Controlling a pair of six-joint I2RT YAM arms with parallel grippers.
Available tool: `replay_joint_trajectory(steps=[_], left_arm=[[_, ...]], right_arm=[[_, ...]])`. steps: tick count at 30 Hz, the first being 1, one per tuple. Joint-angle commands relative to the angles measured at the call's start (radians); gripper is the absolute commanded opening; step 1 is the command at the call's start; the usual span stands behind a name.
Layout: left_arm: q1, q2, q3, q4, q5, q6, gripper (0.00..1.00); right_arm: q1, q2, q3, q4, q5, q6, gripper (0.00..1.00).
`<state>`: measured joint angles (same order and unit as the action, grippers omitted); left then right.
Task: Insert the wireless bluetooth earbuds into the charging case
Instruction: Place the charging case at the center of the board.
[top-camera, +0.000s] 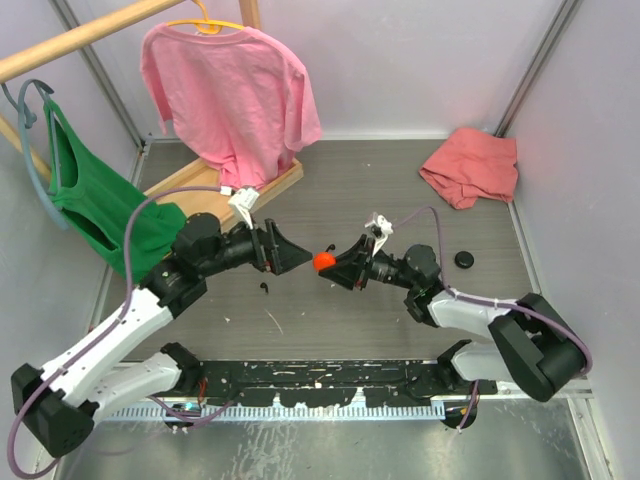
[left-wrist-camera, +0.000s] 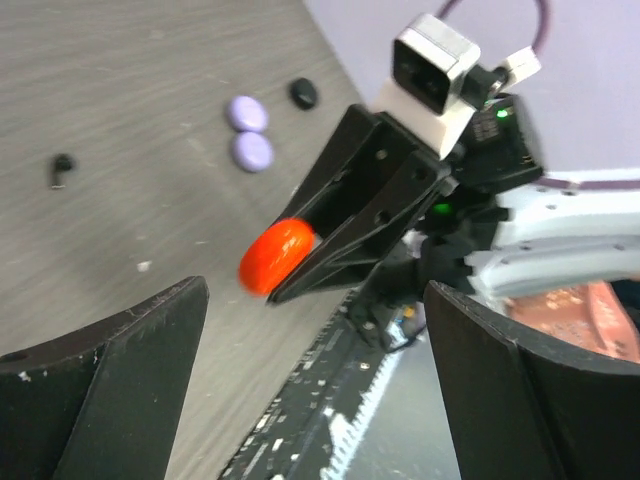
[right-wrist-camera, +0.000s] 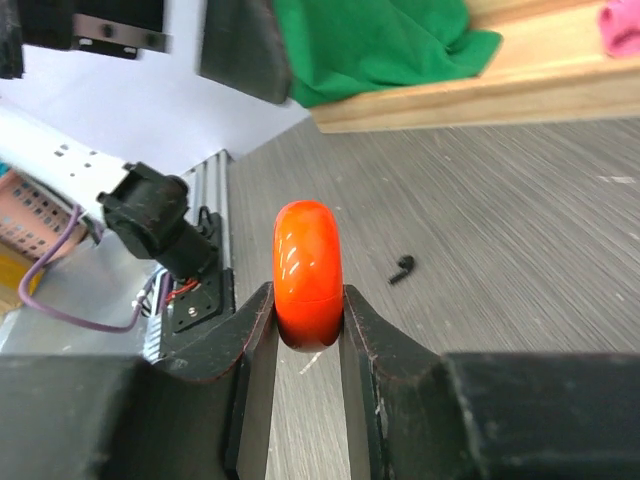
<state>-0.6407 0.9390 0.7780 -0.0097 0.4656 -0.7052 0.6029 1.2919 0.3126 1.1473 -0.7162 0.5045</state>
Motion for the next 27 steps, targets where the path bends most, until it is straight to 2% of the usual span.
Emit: replay_joint_trajectory(steps=[1,4,8,13,19,27], left_arm=[[0.007,-0.094,0.113,-0.319,-0.267,0.183,0.94],[0.008,-0.131,0.166,-0.47,-0.412,0.247,1.0],[0.008,-0.164,0.241,-0.638,-0.548,0.339,0.98],[0.008,-0.213,0.282,-0.725,-0.685,0.439,0.98],[0.008,-0.314,0.198,-0.646,-0.786,0.452,0.98],[0.01,-0.341,0.155,-0.674,-0.843,0.494,0.98]], right_arm=[[-0.056,-0.087,0.072,-0.299,0.057,0.003,0.01],[-0.109,-0.116,0.118,-0.53,0.113,-0.028,0.01],[-0.197,-0.13,0.161,-0.75,0.152,-0.049,0.01],[-0.308,-0.115,0.219,-1.001,0.274,-0.103,0.01],[-0.4,-0.075,0.25,-1.096,0.398,-0.114,0.01],[-0.435,0.085,0.315,-1.141,0.454,-0.117,0.04]])
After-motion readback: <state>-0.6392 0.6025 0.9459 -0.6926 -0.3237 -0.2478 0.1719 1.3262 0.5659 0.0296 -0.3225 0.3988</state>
